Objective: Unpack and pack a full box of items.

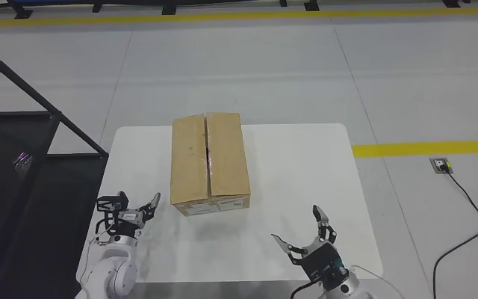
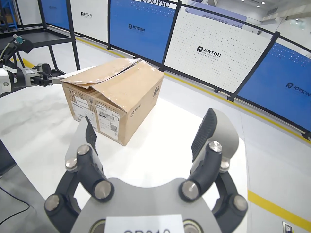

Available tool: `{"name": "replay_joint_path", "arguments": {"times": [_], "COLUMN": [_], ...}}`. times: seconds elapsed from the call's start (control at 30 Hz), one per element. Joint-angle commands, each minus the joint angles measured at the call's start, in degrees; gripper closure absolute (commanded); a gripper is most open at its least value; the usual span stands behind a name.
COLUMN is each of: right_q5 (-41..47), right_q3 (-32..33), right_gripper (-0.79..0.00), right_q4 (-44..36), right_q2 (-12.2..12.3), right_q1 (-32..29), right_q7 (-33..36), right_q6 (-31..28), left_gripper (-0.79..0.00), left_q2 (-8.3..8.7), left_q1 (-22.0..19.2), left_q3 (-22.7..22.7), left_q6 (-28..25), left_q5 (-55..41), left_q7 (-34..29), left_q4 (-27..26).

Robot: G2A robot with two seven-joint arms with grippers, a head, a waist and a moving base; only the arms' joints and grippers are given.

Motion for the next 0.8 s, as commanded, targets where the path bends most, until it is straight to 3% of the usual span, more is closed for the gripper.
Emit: {"name": "replay_joint_path", "arguments": {"times": [0.0,0.3,0.77], "right_q5": [0.14,-1.44,-3.73], "right_q3": [0.02,-2.54,-3.97], "right_gripper": [-0.785,-0.785,-0.785], "right_q4": [0.01,0.07,1.33], "right_q2": [0.0,-0.26,-0.66], "right_q1": [0.0,0.6,2.03], "right_q7": [0.03,-0.44,-0.27], "right_q6": [0.05,-0.32,0.42], "left_gripper": [-0.785,-0.785,-0.785], "left_q2": [0.01,-0.31,-0.91], "left_q1": [0.07,-1.45,-2.9], "left_q3": [-0.04,0.96,5.31], "left_q6": [-0.06,-0.01,-0.38], "left_q5": [-0.01,-1.23,4.65], "left_q7": [-0.03,-2.08,-2.47], "left_q4": [-0.07,0.11,0.11]}}
